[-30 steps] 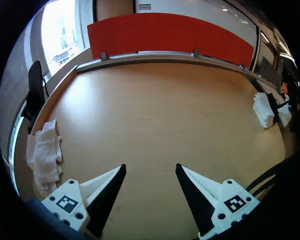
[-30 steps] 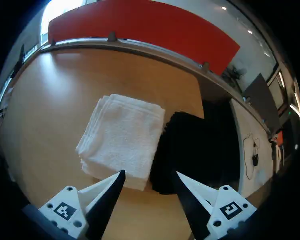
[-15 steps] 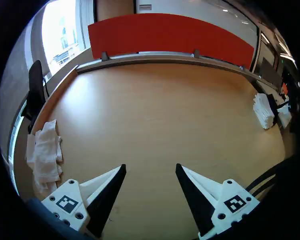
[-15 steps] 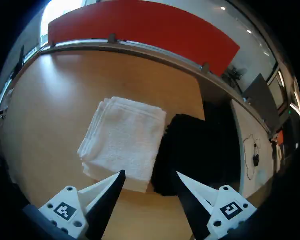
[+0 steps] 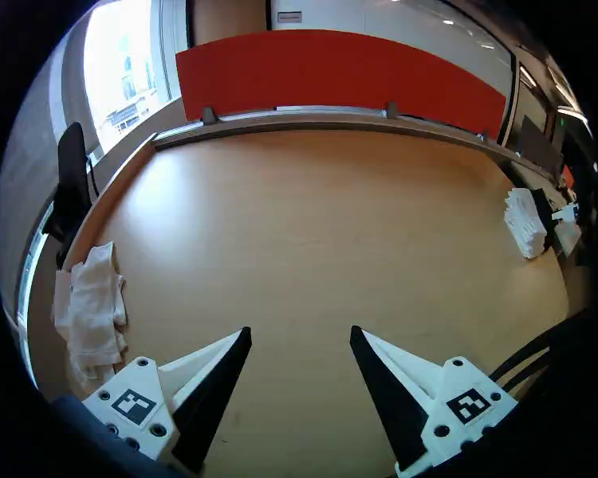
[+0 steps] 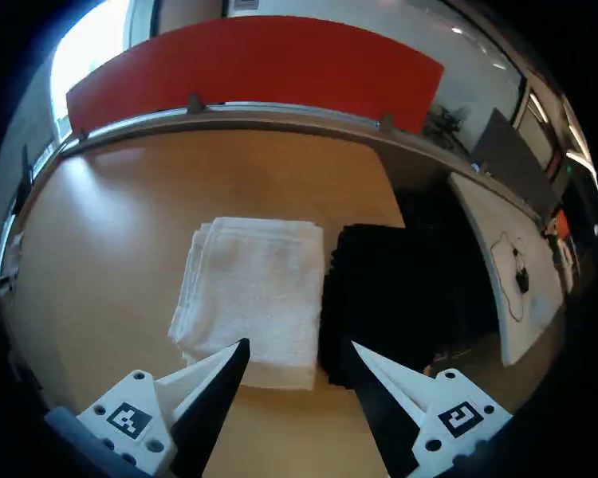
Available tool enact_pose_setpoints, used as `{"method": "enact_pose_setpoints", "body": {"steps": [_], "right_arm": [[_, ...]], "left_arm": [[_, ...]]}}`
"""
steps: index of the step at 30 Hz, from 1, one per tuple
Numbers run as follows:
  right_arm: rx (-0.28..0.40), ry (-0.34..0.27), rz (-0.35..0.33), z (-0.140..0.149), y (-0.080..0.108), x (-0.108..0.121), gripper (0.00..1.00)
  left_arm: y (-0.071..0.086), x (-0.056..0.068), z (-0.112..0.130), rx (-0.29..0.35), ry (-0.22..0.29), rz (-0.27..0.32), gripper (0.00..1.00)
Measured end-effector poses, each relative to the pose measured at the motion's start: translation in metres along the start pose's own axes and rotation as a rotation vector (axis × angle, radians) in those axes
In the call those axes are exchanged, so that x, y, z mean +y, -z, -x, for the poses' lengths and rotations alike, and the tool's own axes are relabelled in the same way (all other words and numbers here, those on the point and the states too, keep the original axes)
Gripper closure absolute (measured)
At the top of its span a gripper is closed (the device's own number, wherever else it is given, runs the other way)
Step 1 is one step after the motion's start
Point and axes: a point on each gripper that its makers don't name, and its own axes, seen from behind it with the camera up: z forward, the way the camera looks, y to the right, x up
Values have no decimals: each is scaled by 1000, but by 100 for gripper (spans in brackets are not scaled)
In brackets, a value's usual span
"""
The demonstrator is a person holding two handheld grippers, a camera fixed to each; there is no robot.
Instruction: Fold towel
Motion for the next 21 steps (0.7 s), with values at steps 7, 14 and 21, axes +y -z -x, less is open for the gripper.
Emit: {"method": "enact_pose_setpoints", "body": {"steps": [7,14,21], "right_arm": [[25,-36,5,-1,4,-2,12],[88,-60,16,-11,13,-8,12],[176,-99,37,-27,27,-17,12]], "left_arm": [[1,-3,-8,15,-1,-2,8],[5,-9,-26,46,9,-11,8],[12,-19,-51,95,20,-32,8]]}}
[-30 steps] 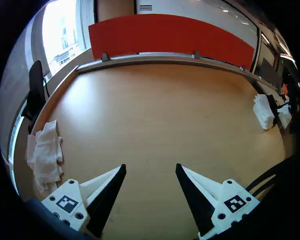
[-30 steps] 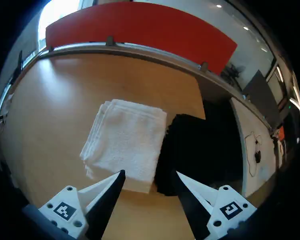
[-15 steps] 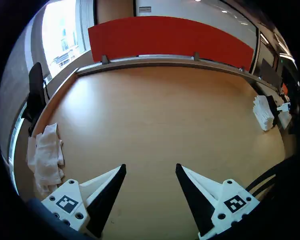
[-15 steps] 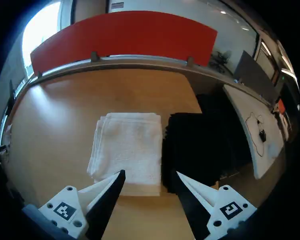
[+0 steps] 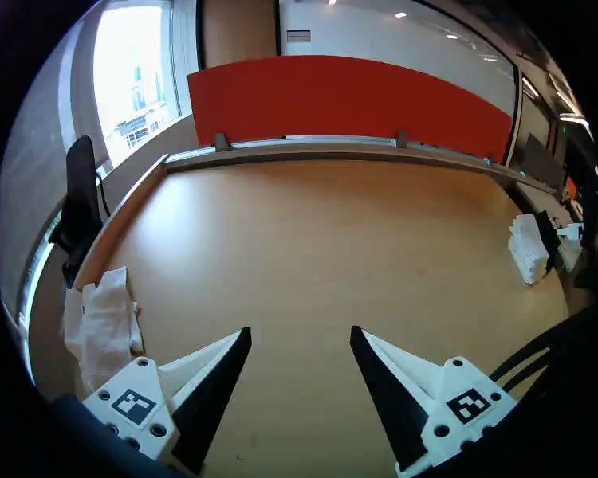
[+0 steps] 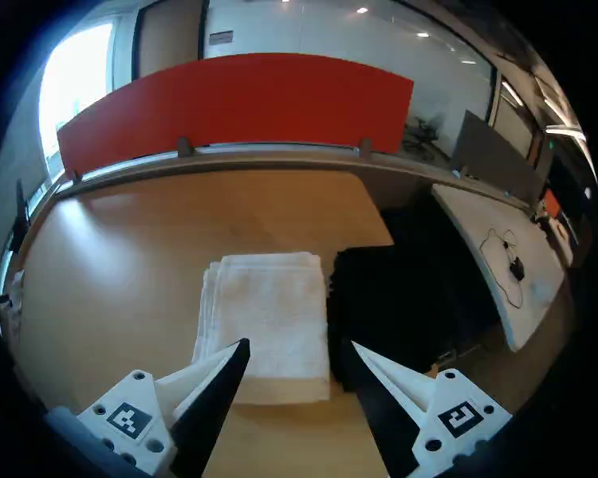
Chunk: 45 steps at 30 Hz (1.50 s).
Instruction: Fold towel
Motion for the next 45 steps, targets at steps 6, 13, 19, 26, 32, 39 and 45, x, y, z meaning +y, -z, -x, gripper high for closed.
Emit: {"method": "enact_pose_setpoints", "body": {"steps": [6,13,19,26,32,39,45], "right_arm": [[117,-20,20,-23,17,-9,12],[254,-68,35,-45,41,-18,12],[349,-77,38,-58,60,-25,12],[422,-59,37,-71,75,-36,12],[508,-60,31,-93,92,-47,12],[579,-57,19,-107,112,-59,12],[626,-49,16,-114,123,-67,12]], "left_arm": [[4,-4,-21,47,-8,-9,8],[9,-5,-41,97,-18,-11,8],[13,-3,-57,148,-15,-6,8],[20,-6,-82,232,-12,-18,8],[32,-14,-114,335,-4,-40,8],[48,-22,-146,448,24,-55,8],[67,-28,-176,556,42,-64,8]]}}
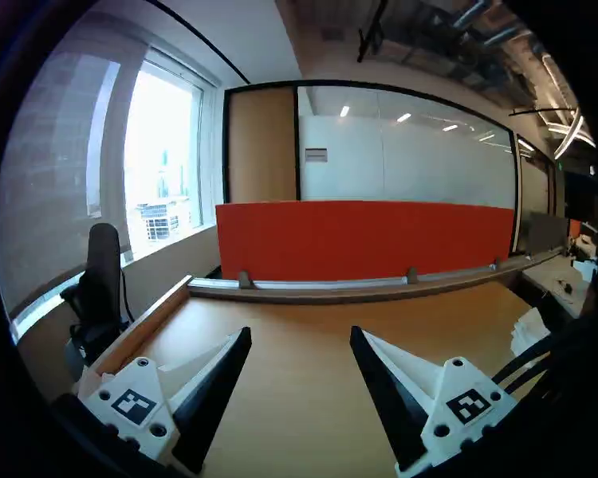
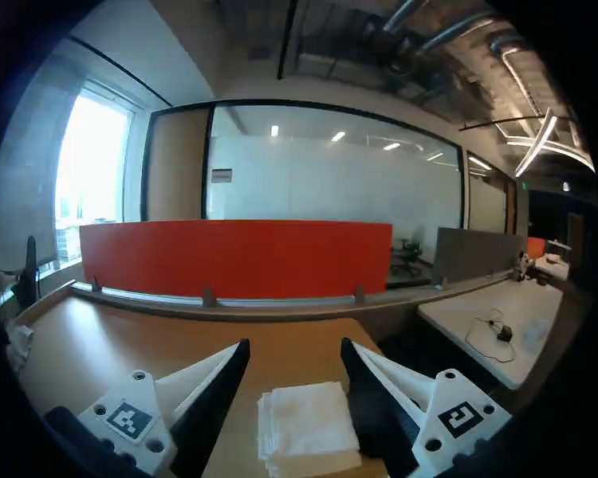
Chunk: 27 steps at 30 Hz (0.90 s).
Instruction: Fold towel
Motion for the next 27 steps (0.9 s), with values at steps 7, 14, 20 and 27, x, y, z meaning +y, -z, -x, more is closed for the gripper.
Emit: {"method": "enact_pose_setpoints", "body": {"steps": [7,14,20,27], "right_arm": [[31,19,-21,-16,4,-20,12],[62,27,-47,-33,6,-54,12],[83,30,-68,-42,4,-87,12],[90,27,-94,-44,2,-126,12]], "left_arm": [[-1,0,-22,64,-12,11,8],[-4,0,-30,88,-12,28,8],[-4,-3,-36,106,-9,37,8],[-6,-8,-40,121,-4,48,8]]}}
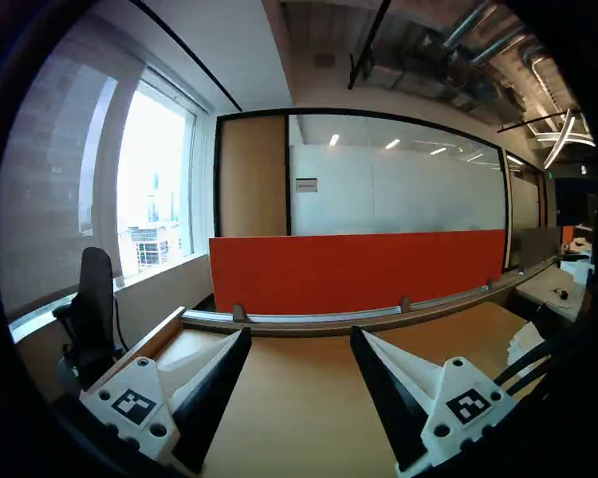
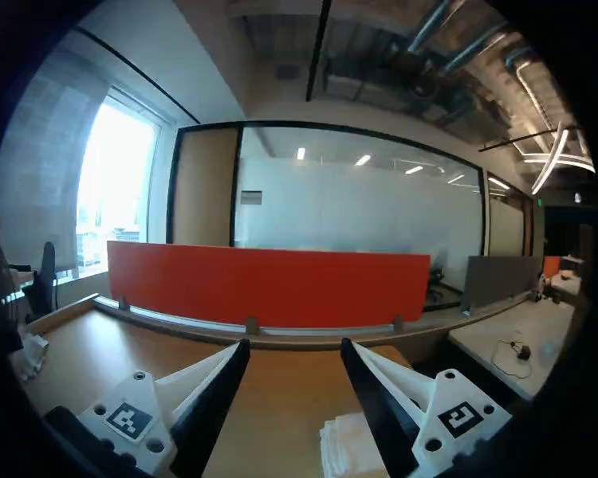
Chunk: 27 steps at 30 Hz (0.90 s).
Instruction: Fold towel
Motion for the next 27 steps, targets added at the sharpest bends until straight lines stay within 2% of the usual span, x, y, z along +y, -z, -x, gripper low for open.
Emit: {"method": "enact_pose_setpoints", "body": {"steps": [8,14,23,27], "right_arm": [[1,-14,-20,-2,-6,-34,12],[-4,-24,-24,-3,-7,-41,12],[-14,-25,-30,-10,-16,-55,12],[-20,-30,-33,-12,-18,-63,12]], "left_arm": [[-2,-5,0,14,13,6,8],[-2,-6,1,16,12,13,8],[-8,2,10,26,32,29,8],[-11,1,19,27,19,23,8]]}}
